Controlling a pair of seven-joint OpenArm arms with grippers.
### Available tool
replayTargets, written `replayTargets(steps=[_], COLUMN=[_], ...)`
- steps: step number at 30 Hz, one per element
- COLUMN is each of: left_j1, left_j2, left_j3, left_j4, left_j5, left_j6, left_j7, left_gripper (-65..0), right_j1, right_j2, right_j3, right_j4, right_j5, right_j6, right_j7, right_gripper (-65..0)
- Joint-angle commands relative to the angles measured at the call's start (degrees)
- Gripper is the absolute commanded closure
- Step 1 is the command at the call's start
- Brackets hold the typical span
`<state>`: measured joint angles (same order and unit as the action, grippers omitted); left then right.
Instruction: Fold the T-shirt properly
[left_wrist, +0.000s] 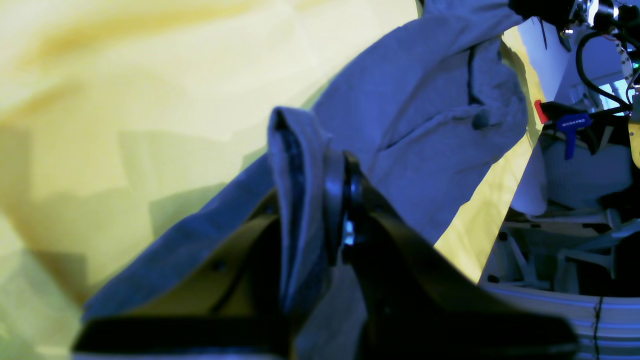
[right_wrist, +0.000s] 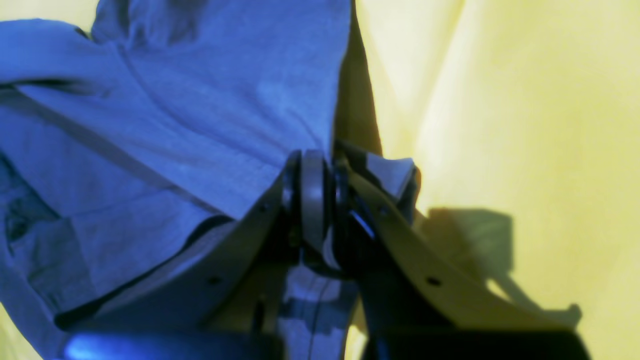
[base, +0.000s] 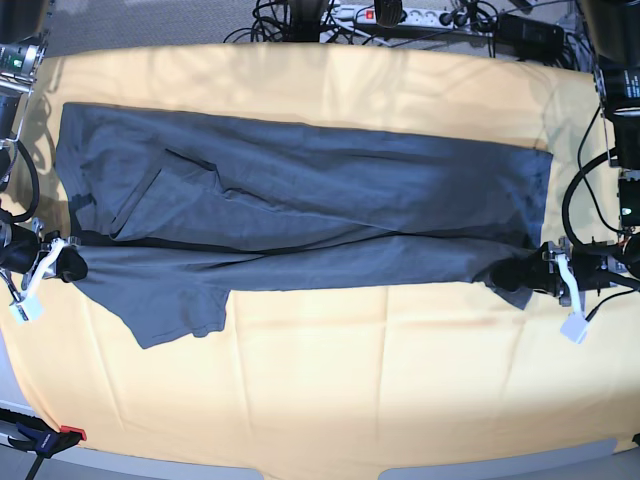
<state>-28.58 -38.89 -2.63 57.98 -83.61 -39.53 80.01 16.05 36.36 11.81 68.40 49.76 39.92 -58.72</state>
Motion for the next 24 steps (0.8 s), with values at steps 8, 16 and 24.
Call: replayTargets(steps=[8, 16, 24], left_j1=[-1.8, -1.4, -1.0], left_j2=[-7.0, -9.4, -9.4], left_j3=[-0.5, -0.5, -0.5], left_j4=[0.9, 0.9, 0.9], left_j5=[-1.4, -1.4, -1.4], left_j6=[-0.5, -0.5, 1.9], left_j7=[0.0, 0.0, 0.0], left_gripper=[0.0, 0.0, 0.0], right_j1=[1.4, 1.4, 1.2], right_j2=[2.2, 2.2, 2.3], right_j3=[0.5, 0.5, 0.5], right_j4=[0.9, 0.9, 0.9], right_j5=[-2.7, -3.3, -3.1], right_j6=[0.1, 0.1, 0.1], right_j7=[4.1, 4.0, 2.1], right_gripper=[0.0, 0.0, 0.0])
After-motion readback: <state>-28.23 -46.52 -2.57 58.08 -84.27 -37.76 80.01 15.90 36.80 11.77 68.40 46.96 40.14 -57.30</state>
